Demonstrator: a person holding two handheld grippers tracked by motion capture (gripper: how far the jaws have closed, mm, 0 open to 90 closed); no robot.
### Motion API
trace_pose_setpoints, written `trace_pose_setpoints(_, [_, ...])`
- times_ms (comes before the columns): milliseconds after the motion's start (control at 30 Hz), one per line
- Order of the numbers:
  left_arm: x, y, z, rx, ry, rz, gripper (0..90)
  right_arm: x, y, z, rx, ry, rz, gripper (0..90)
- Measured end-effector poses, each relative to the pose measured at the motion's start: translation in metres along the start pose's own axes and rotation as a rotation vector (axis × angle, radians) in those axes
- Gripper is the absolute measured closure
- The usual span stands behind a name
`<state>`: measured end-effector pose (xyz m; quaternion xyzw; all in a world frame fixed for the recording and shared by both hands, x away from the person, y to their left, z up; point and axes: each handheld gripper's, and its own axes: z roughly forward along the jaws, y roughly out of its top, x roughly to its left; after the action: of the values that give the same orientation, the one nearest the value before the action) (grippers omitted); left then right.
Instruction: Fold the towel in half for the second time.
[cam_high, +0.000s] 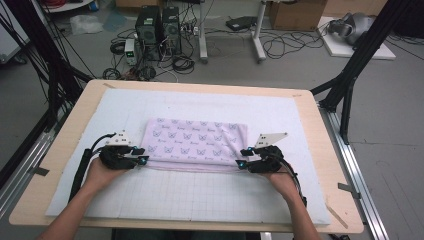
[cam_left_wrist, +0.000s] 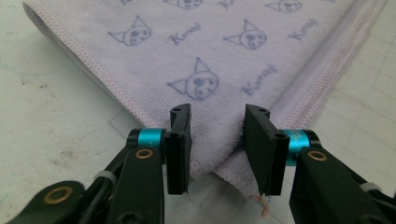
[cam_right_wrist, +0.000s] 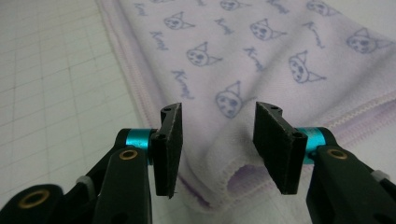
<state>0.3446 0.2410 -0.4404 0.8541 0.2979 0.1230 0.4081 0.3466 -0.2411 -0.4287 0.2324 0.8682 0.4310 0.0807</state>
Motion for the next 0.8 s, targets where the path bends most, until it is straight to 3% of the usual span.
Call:
trace_pose_setpoints(133, [-0.001, 0.001, 0.000, 0.009, 0.032, 0.010, 71.4, 0.001, -0.001, 0.009, 0.058, -0.007, -0.005, 53.4])
trace_pose_setpoints(267, [-0.004, 0.003, 0.000, 0.014, 0.045, 0.031, 84.0, -0.002, -0.003, 0.015, 0.085, -0.026, -0.006, 69.1])
trace_pose_setpoints(400, [-0.006, 0.004, -0.003, 0.007, 0.059, 0.039, 86.3, -0.002, -0.001, 0.011, 0.081, -0.017, -0.013, 79.2])
trace_pose_setpoints(567, [-0.011, 0.012, -0.021, -0.056, 0.055, 0.046, 86.5, -0.001, 0.003, -0.002, 0.033, -0.025, -0.017, 80.5])
trace_pose_setpoints(700, [-0.023, 0.013, -0.031, -0.057, 0.032, 0.086, 86.5, 0.003, 0.004, -0.014, 0.017, -0.008, -0.014, 80.3])
trace_pose_setpoints(733, [-0.025, 0.010, -0.031, -0.046, 0.018, 0.097, 86.1, 0.004, 0.002, -0.015, 0.030, 0.001, -0.010, 79.1])
trace_pose_setpoints(800, [-0.028, 0.005, -0.027, -0.020, 0.020, 0.090, 77.1, 0.004, -0.001, -0.014, 0.053, 0.016, 0.008, 64.9])
